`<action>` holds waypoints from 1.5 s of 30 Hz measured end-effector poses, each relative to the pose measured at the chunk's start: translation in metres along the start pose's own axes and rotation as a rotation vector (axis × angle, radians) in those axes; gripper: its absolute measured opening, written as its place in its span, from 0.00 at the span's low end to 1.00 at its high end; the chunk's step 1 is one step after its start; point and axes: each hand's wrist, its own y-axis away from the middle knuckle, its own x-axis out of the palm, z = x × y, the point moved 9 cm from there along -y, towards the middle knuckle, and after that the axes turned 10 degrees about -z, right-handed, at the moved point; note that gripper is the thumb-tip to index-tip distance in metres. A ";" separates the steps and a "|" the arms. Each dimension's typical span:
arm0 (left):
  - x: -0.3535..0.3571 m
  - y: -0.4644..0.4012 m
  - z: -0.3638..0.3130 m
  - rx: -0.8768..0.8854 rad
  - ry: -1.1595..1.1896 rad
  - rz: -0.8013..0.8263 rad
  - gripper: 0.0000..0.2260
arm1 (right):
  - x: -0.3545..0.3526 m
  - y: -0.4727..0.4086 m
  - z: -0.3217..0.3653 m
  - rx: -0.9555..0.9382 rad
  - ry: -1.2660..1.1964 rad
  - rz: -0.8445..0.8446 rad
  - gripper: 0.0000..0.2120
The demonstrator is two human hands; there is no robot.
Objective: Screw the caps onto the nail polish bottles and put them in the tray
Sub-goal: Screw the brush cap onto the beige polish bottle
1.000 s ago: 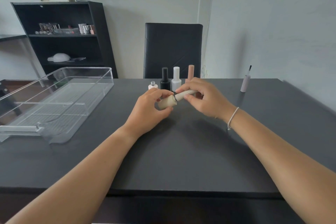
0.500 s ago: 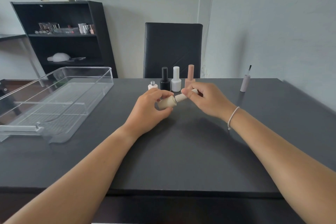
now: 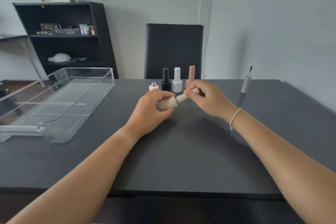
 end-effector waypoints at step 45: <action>-0.001 -0.001 0.003 -0.005 0.014 -0.020 0.15 | -0.004 0.002 0.003 -0.020 -0.050 0.003 0.03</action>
